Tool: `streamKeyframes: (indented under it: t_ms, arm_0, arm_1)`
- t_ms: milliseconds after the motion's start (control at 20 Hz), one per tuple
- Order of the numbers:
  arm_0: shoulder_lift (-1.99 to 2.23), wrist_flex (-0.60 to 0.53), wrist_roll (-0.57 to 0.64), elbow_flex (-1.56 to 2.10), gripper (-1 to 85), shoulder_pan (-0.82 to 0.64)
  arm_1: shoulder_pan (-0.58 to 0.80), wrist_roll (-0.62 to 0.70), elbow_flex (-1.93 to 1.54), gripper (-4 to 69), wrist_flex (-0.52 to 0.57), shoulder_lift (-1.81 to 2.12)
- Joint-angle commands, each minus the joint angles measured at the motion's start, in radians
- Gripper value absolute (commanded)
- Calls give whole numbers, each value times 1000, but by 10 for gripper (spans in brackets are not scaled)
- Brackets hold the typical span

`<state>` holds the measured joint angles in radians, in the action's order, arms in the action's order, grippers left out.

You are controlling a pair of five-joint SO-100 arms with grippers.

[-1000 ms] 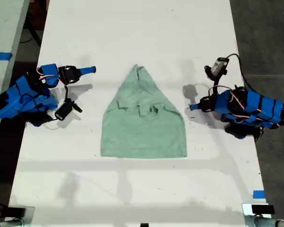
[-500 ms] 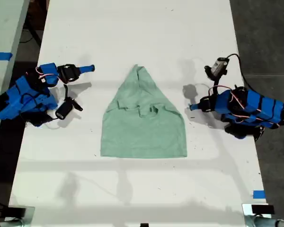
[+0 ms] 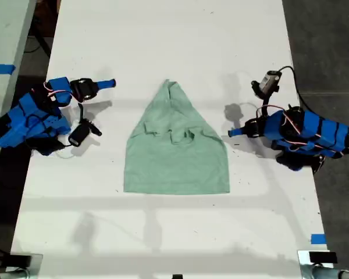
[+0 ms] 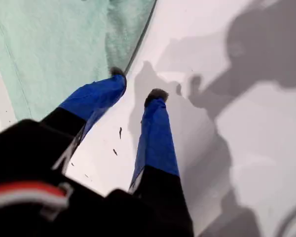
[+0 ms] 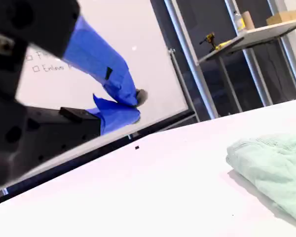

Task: Fold t shirt

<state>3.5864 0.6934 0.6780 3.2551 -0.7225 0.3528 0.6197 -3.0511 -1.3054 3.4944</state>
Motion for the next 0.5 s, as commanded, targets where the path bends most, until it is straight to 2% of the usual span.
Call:
streamKeyframes:
  t_ms: [0,100,150,400,450]
  arm_0:
    - [11,5,-15,40,-3,-18]
    - [11,6,-15,40,-3,-20]
    - [11,6,-15,40,-3,-20]
    - [11,8,-15,40,-3,-21]
    - [11,8,-15,40,-3,-21]
  arm_1:
    - [-8,-3,-57,118,12,11]
    - [-8,-9,-57,115,9,11]
    - [-9,-12,-57,-11,8,11]
    - [-11,-12,-57,-5,9,11]
    - [-11,-12,-57,18,9,11]
